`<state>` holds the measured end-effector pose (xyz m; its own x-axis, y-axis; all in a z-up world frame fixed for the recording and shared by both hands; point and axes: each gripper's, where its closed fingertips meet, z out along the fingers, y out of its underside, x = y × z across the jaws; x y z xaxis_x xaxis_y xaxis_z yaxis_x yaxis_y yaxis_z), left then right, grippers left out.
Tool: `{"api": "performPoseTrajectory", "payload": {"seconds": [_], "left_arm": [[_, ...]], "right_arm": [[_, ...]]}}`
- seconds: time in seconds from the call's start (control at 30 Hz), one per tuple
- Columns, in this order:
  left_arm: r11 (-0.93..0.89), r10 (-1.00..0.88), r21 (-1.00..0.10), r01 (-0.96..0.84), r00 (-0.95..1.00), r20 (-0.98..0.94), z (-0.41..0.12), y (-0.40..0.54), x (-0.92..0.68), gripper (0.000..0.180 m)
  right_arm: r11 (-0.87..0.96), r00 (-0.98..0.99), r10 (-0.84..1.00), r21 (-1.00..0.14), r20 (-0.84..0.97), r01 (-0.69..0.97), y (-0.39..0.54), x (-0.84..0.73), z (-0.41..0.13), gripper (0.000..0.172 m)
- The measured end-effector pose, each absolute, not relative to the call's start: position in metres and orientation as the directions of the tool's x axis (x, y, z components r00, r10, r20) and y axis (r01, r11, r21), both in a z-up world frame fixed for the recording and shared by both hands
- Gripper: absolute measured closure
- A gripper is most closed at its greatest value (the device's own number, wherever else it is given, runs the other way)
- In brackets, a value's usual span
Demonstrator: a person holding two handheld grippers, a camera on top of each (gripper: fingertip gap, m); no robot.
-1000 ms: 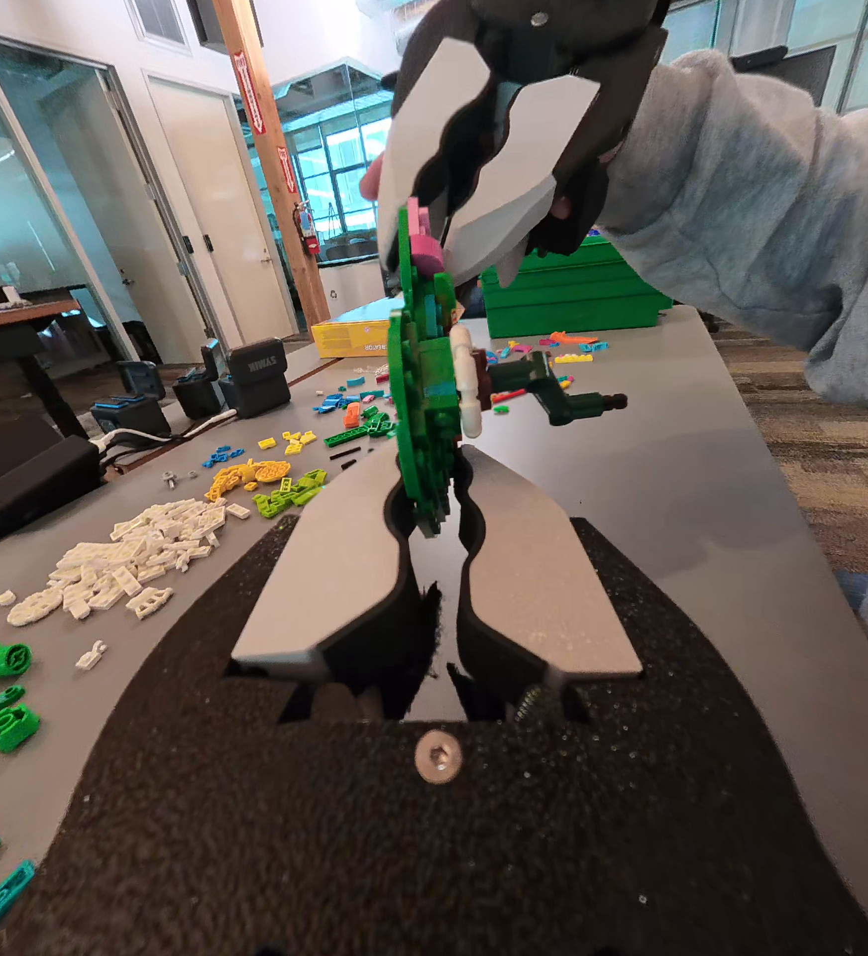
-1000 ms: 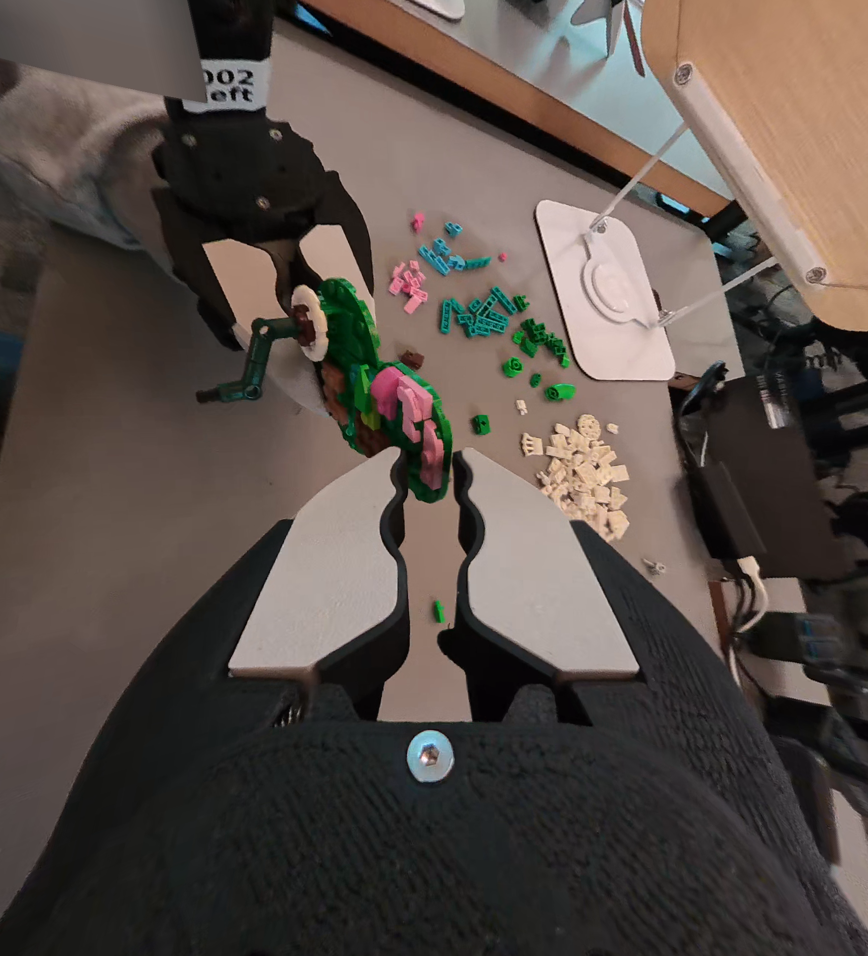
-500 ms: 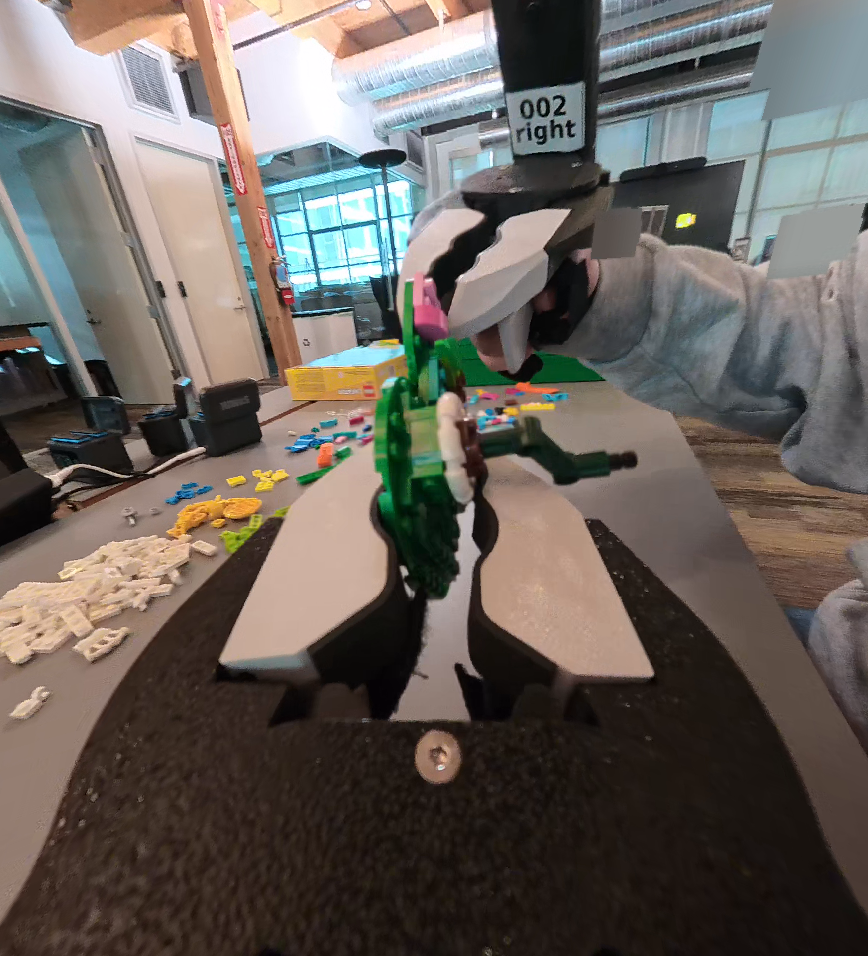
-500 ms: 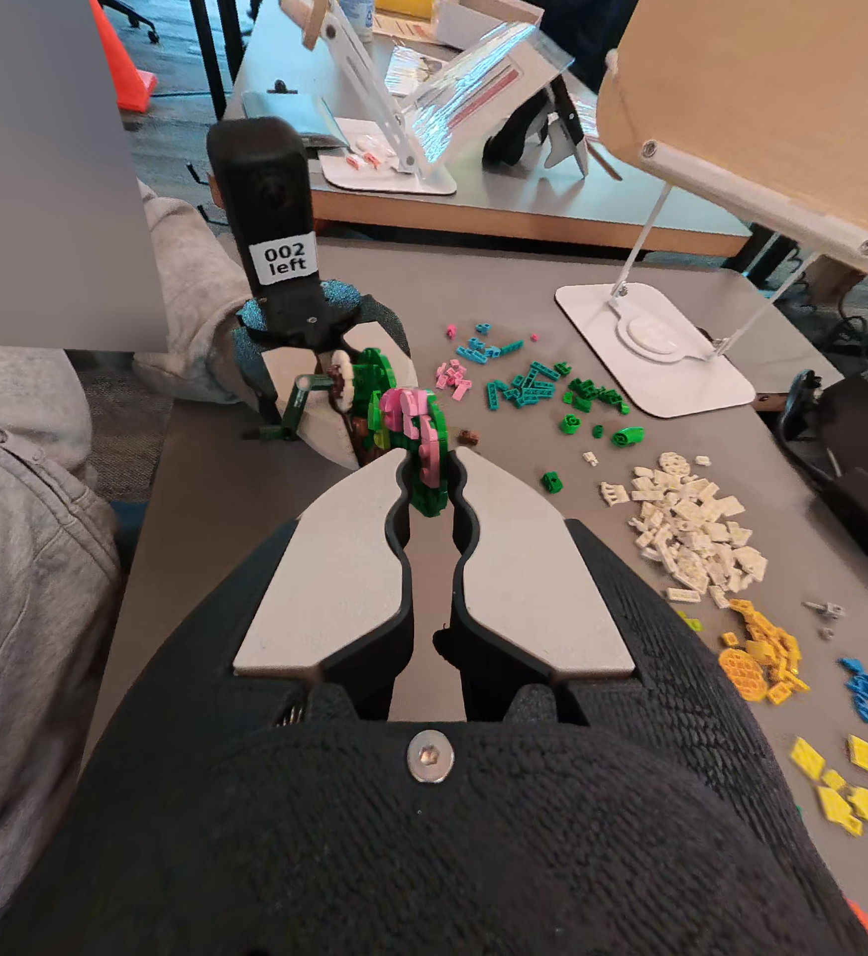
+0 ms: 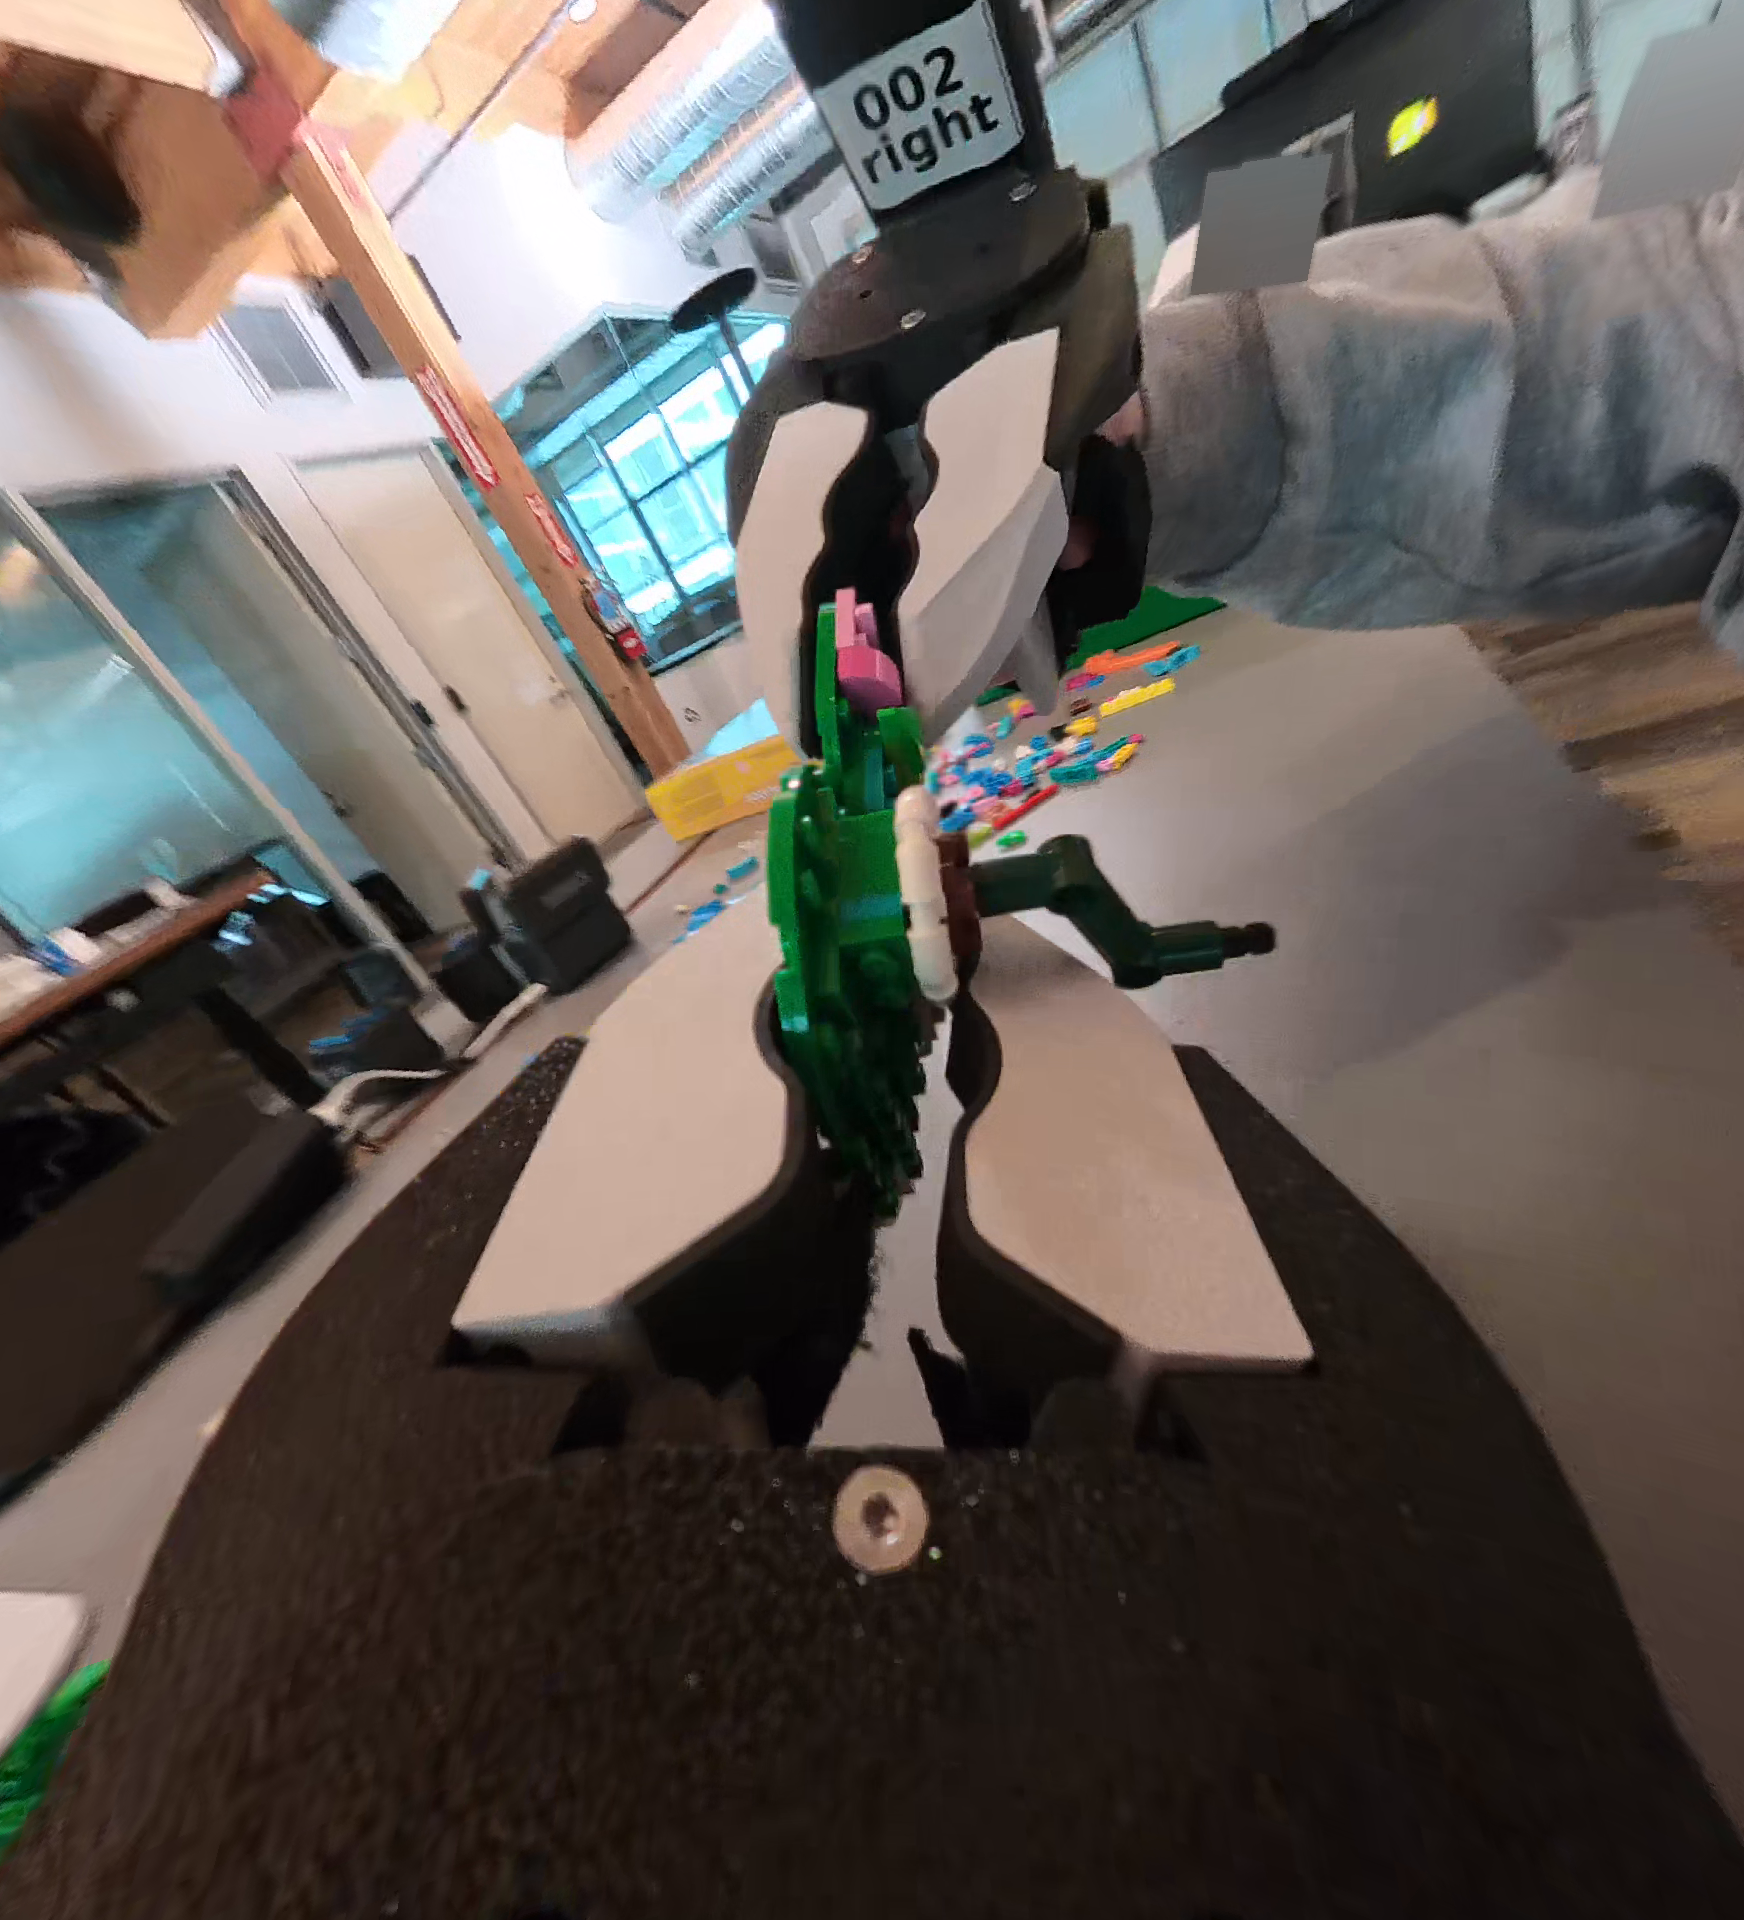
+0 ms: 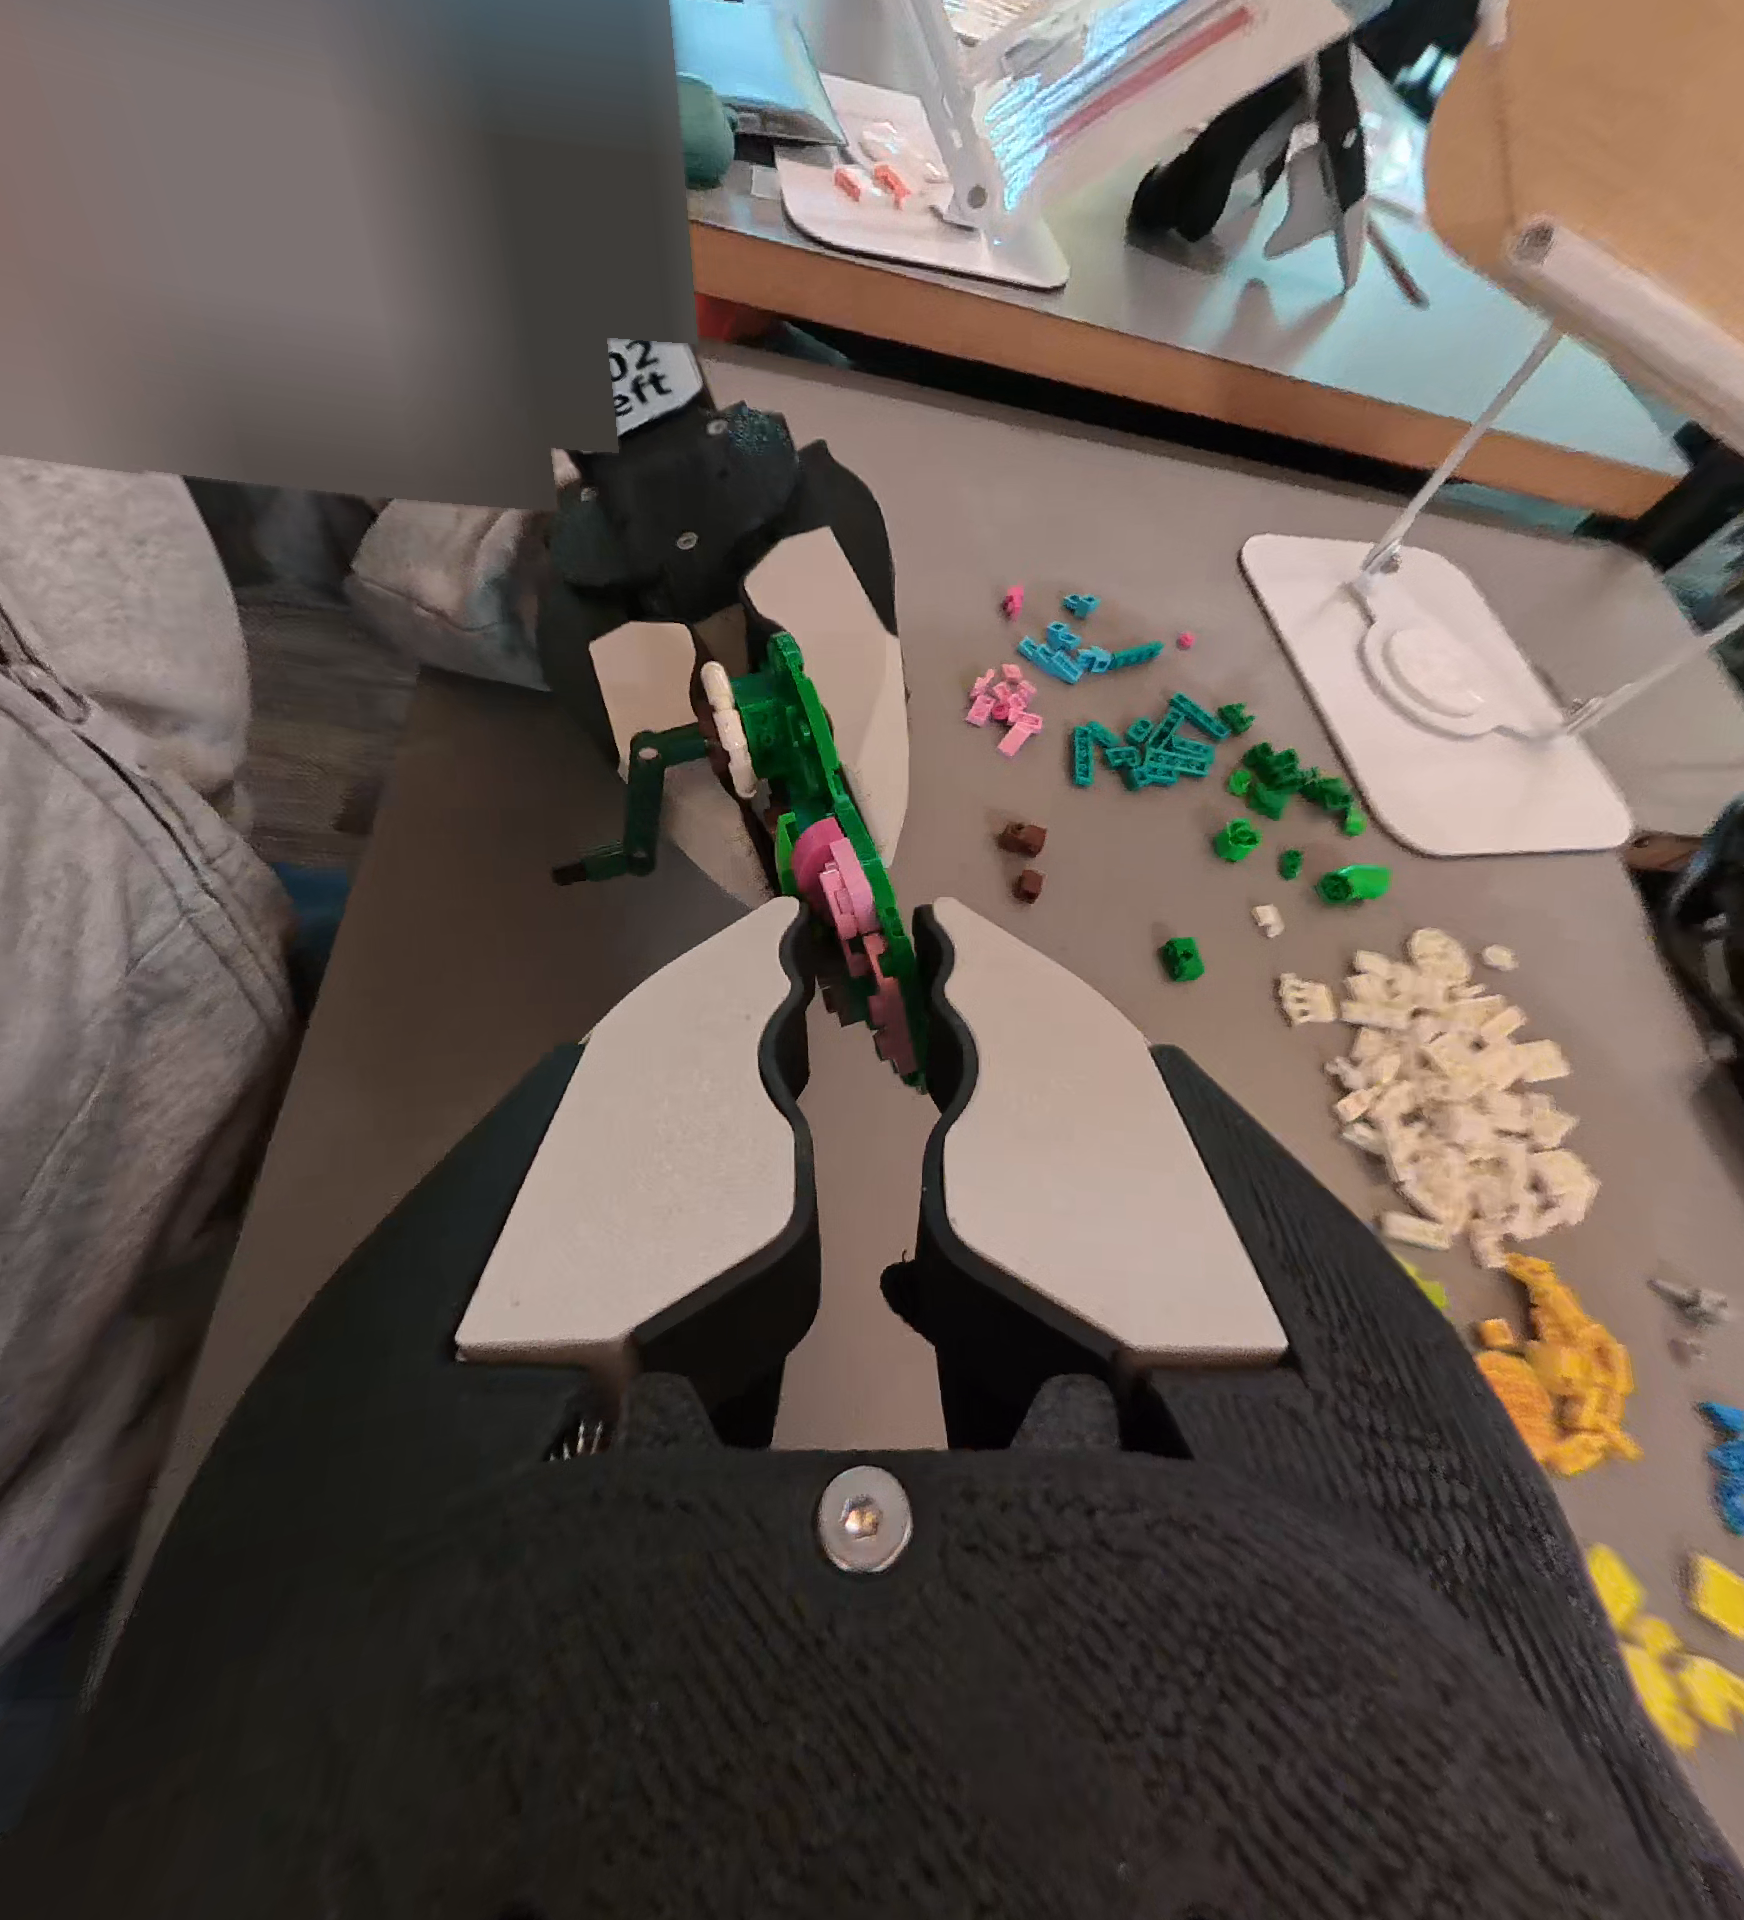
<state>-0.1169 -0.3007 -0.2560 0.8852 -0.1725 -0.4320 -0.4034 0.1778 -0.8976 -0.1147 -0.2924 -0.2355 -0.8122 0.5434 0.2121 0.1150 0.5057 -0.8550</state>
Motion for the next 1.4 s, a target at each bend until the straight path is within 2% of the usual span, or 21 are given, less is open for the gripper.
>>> {"api": "performPoseTrajectory", "payload": {"seconds": [0.2, 0.33, 0.5, 0.67, 0.73, 0.83, 0.93, 1.03, 1.13, 1.23, 1.4], "left_arm": [[0.217, 0.006, -0.808, -0.547, 0.829, -0.560, -0.239, -0.308, -0.126, 0.158], [0.221, 0.054, -0.762, -0.608, 0.788, -0.613, -0.236, -0.310, -0.124, 0.158], [0.233, 0.041, -0.758, -0.609, 0.785, -0.618, -0.236, -0.311, -0.121, 0.157], [0.222, -0.039, -0.802, -0.554, 0.817, -0.575, -0.248, -0.305, -0.117, 0.156], [0.207, -0.061, -0.817, -0.538, 0.827, -0.560, -0.252, -0.303, -0.118, 0.156], [0.189, -0.078, -0.792, -0.581, 0.795, -0.601, -0.257, -0.301, -0.119, 0.156], [0.133, -0.098, -0.786, -0.604, 0.781, -0.617, -0.265, -0.297, -0.124, 0.153], [0.025, -0.151, -0.803, -0.596, 0.791, -0.592, -0.279, -0.293, -0.133, 0.141], [-0.060, -0.183, -0.856, -0.513, 0.849, -0.496, -0.284, -0.291, -0.141, 0.129], [-0.037, -0.152, -0.884, -0.467, 0.877, -0.457, -0.274, -0.293, -0.145, 0.126], [0.021, -0.110, -0.873, -0.487, 0.867, -0.486, -0.265, -0.297, -0.136, 0.139]], "right_arm": [[0.604, -0.627, 0.555, -0.783, 0.546, -0.148, -0.301, -0.115, -0.219, 0.153], [0.634, -0.515, 0.565, -0.739, 0.645, -0.228, -0.303, -0.110, -0.217, 0.152], [0.692, -0.417, 0.533, -0.663, 0.736, -0.286, -0.305, -0.104, -0.216, 0.153], [0.733, -0.453, 0.471, -0.621, 0.757, -0.278, -0.302, -0.099, -0.224, 0.154], [0.774, -0.452, 0.423, -0.573, 0.785, -0.270, -0.298, -0.099, -0.228, 0.157], [0.827, -0.457, 0.331, -0.487, 0.825, -0.281, -0.296, -0.097, -0.235, 0.160], [0.855, -0.485, 0.283, -0.447, 0.827, -0.263, -0.292, -0.097, -0.242, 0.162], [0.900, -0.492, 0.238, -0.380, 0.837, -0.211, -0.278, -0.100, -0.247, 0.163], [0.921, -0.486, 0.223, -0.346, 0.845, -0.180, -0.267, -0.102, -0.246, 0.163], [0.963, -0.446, 0.131, -0.220, 0.886, -0.154, -0.256, -0.106, -0.244, 0.164], [0.980, -0.417, -0.192, 0.149, 0.888, -0.133, -0.253, -0.114, -0.258, 0.163]]}}
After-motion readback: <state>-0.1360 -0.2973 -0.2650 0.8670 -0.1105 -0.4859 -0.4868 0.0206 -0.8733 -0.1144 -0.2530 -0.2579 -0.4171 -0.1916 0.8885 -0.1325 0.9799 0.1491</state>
